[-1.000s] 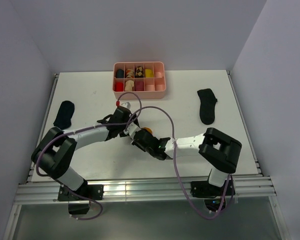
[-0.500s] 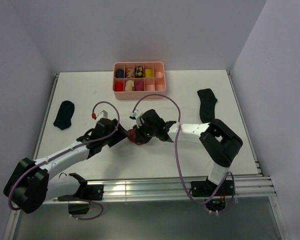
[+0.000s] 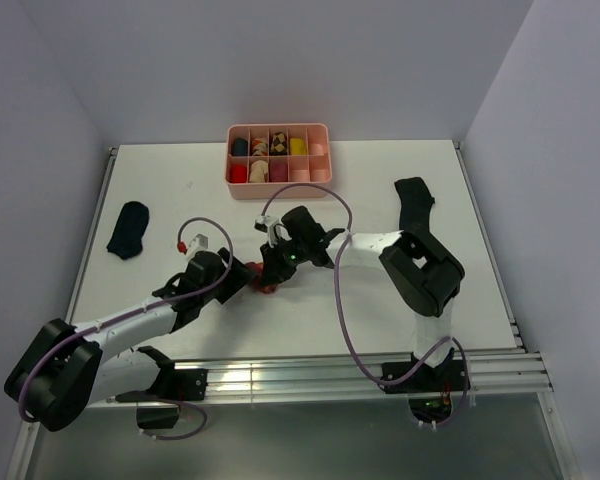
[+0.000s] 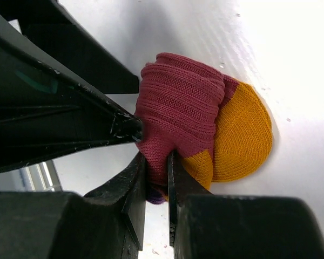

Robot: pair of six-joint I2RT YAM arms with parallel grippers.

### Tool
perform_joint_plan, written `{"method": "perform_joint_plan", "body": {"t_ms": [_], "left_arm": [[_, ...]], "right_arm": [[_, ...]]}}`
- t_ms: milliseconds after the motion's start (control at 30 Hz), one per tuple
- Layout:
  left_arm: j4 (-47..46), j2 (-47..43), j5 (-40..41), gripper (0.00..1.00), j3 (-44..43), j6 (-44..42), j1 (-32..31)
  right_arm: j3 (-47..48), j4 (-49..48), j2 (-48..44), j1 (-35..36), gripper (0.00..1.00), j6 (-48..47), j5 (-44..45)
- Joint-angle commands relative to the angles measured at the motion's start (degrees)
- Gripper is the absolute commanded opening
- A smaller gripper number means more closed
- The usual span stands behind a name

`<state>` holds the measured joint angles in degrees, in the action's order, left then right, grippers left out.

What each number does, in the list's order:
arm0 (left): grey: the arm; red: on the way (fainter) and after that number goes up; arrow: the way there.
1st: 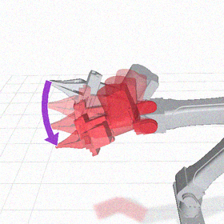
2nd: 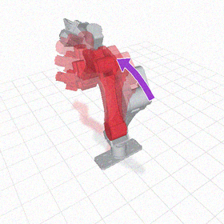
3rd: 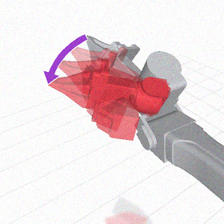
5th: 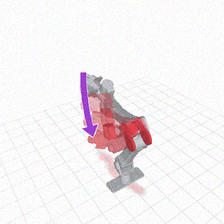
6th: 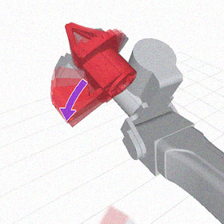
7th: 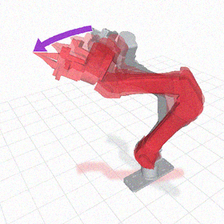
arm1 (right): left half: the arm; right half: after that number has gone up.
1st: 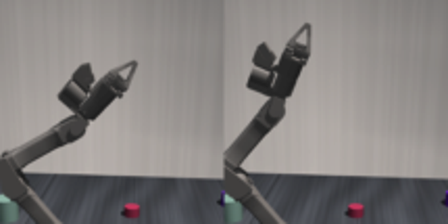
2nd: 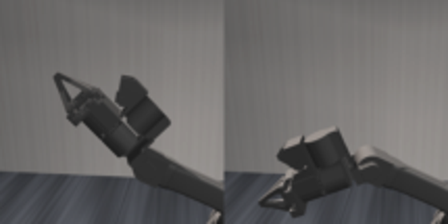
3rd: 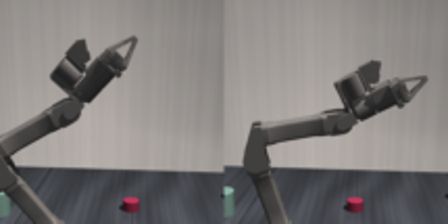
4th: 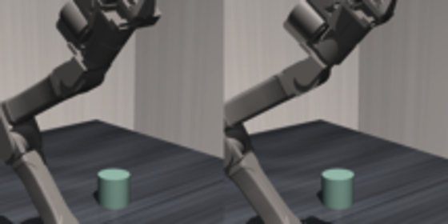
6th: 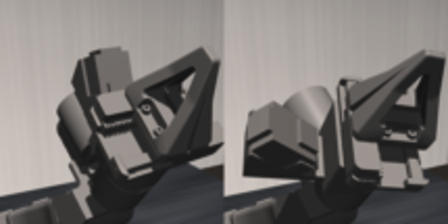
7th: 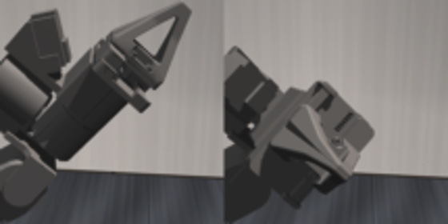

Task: Roll the socks
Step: Roll the sock at the center of the board.

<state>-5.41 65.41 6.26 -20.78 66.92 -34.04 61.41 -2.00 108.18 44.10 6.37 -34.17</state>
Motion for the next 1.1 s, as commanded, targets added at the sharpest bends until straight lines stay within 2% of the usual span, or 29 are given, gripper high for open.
{"method": "perform_joint_plan", "body": {"t_ms": [0,300,467,633,733,833,867,933,1067], "left_arm": [[-6.5,-0.8,2.3,0.68,1.0,1.0,0.2],[-4.2,3.2,6.5,0.63,1.6,4.3,2.7],[-4.0,5.4,5.9,0.61,0.1,3.4,3.8],[1.6,14.1,3.9,0.57,-5.6,-0.7,3.8],[3.4,19.3,1.0,0.54,-7.8,-2.5,3.8],[5.1,23.5,-0.6,0.52,-10.1,-4.5,3.7],[5.2,25.0,-0.8,0.52,-11.3,-4.9,3.6],[8.8,26.1,-0.8,0.51,-13.3,-6.7,3.0],[14.5,28.2,0.7,0.50,-18.0,-9.6,1.1]], "right_arm": [[-0.4,9.2,5.2,-0.1,0.00,0.7,-3.1],[-0.1,9.6,6.3,-0.6,0.00,0.9,-5.0],[0.3,9.7,7.7,-0.6,0.00,1.3,-6.2],[-1.5,7.2,6.1,-0.6,0.00,3.2,-5.4],[-3.7,5.4,1.2,-0.6,0.02,4.3,-1.8],[-6.6,2.6,-3.9,-0.2,0.23,5.8,3.6],[-7.4,2.2,-5.2,0.2,0.34,6.0,5.3],[-9.7,0.3,-9.5,1.6,0.47,6.3,12.9],[-14.1,-3.3,-17.4,5.8,0.67,4.5,28.5]]}}
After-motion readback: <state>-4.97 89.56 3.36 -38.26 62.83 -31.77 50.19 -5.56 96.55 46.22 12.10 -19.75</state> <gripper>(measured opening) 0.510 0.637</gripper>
